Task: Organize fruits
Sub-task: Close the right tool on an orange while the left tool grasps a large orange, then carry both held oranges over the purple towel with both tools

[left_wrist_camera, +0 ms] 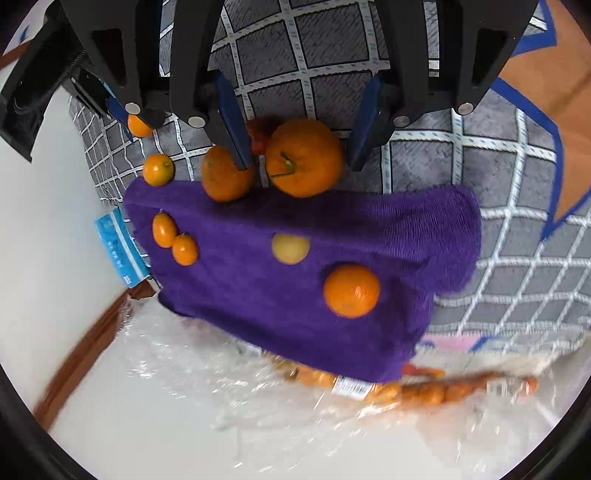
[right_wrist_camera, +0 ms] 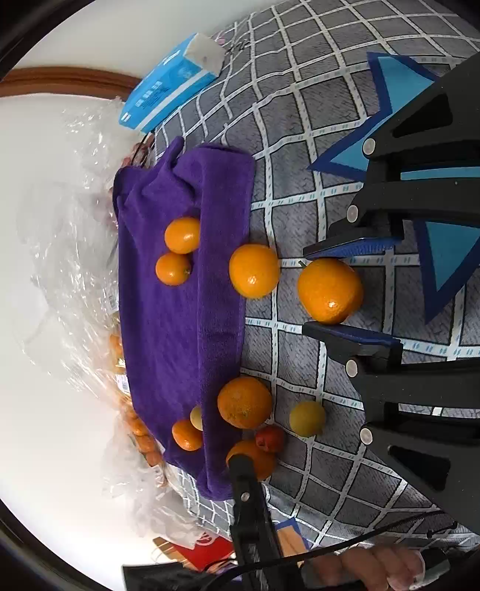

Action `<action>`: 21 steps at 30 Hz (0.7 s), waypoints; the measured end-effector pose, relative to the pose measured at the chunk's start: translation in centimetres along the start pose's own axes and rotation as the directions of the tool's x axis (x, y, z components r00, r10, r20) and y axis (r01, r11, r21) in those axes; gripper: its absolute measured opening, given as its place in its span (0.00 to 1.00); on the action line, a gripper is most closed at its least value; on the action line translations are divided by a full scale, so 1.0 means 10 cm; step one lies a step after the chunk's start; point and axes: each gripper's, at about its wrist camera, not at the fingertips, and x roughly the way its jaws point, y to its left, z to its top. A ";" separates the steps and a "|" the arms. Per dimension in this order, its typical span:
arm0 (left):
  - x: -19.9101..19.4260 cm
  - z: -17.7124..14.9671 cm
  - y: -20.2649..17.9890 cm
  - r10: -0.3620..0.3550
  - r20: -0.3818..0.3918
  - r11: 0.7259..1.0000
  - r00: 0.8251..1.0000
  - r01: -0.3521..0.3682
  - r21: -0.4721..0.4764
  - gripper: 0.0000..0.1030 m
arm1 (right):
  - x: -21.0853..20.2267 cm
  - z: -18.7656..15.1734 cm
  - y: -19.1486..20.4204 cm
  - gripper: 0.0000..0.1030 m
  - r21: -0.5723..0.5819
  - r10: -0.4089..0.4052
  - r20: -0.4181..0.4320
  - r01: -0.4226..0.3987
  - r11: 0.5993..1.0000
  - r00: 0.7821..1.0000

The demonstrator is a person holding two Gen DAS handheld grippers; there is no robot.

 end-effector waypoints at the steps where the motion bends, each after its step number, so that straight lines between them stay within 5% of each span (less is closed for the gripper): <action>1: -0.01 0.00 0.01 -0.001 0.014 1.000 1.000 0.001 -0.006 0.43 | 0.00 0.00 -0.02 0.33 0.009 0.003 0.002 -0.003 1.000 1.000; 21: -0.67 -0.26 -0.07 -0.011 0.082 1.000 0.997 0.010 0.008 0.39 | -0.59 -0.03 0.01 0.33 0.039 -0.039 0.108 0.035 0.999 0.993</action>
